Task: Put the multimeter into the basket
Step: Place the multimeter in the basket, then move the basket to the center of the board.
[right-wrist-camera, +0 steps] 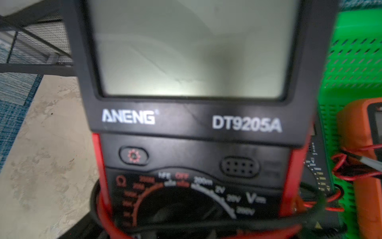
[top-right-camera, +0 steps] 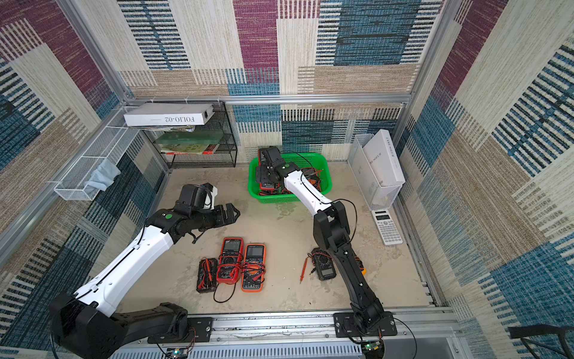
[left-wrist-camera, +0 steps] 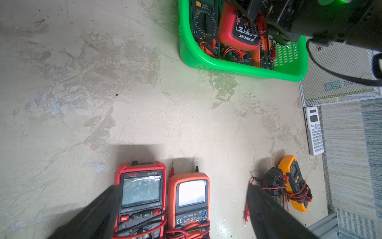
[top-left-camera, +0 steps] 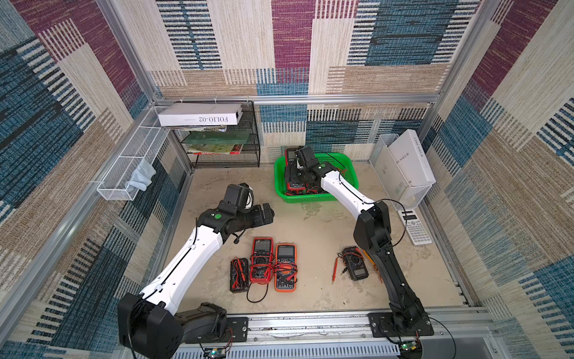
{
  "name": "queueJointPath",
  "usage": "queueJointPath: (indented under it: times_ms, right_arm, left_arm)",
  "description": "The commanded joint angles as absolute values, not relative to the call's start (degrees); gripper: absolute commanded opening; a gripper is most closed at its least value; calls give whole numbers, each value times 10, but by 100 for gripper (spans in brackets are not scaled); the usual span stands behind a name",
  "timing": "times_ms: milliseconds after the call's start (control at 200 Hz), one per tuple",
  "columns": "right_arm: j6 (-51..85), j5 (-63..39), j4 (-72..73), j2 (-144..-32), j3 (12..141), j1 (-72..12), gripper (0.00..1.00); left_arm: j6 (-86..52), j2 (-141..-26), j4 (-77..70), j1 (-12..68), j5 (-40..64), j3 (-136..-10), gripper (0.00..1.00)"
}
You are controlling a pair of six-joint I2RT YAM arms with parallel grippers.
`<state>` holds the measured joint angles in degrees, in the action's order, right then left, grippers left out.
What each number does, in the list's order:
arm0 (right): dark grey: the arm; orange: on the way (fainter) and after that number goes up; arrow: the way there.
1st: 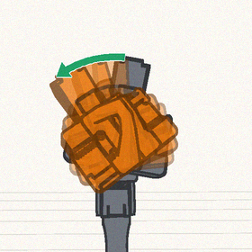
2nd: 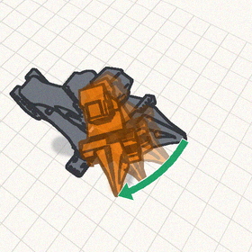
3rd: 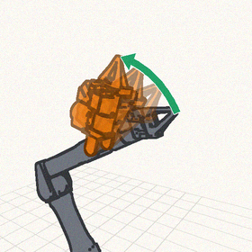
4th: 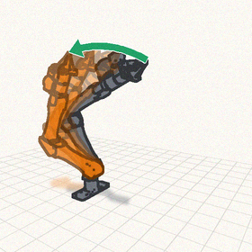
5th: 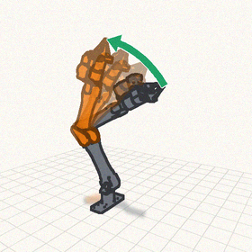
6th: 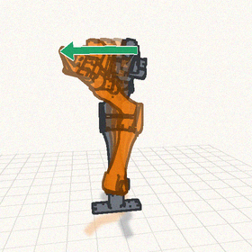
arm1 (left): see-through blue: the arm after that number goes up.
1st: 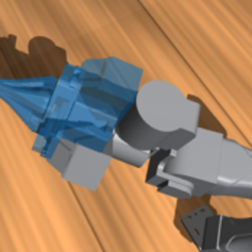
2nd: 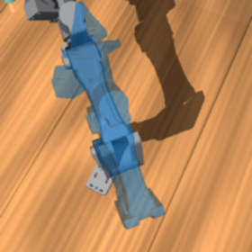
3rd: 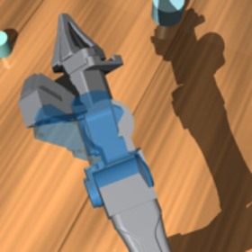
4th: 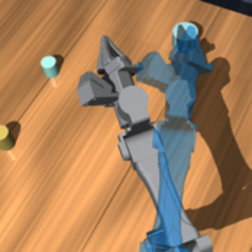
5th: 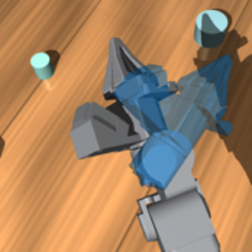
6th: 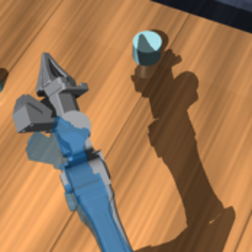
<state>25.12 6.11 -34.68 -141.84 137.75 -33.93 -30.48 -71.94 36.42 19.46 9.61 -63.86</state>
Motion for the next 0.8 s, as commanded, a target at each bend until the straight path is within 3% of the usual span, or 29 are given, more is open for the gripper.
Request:
queueJointPath:
  times_ms: [0, 521, 796]
  right_arm:
    - [252, 52, -298, -1431, 1388, -338, 84]
    - [279, 36, -346, -1478, 1405, -350, 83]
    - [297, 51, -346, -1448, 1334, -369, 84]
  left_arm:
    - [-302, -723, 361, 193, 109, -644, 100]
    - [-309, -717, 356, 193, 112, -637, 100]
    - [-310, -705, 354, 193, 113, -630, 100]
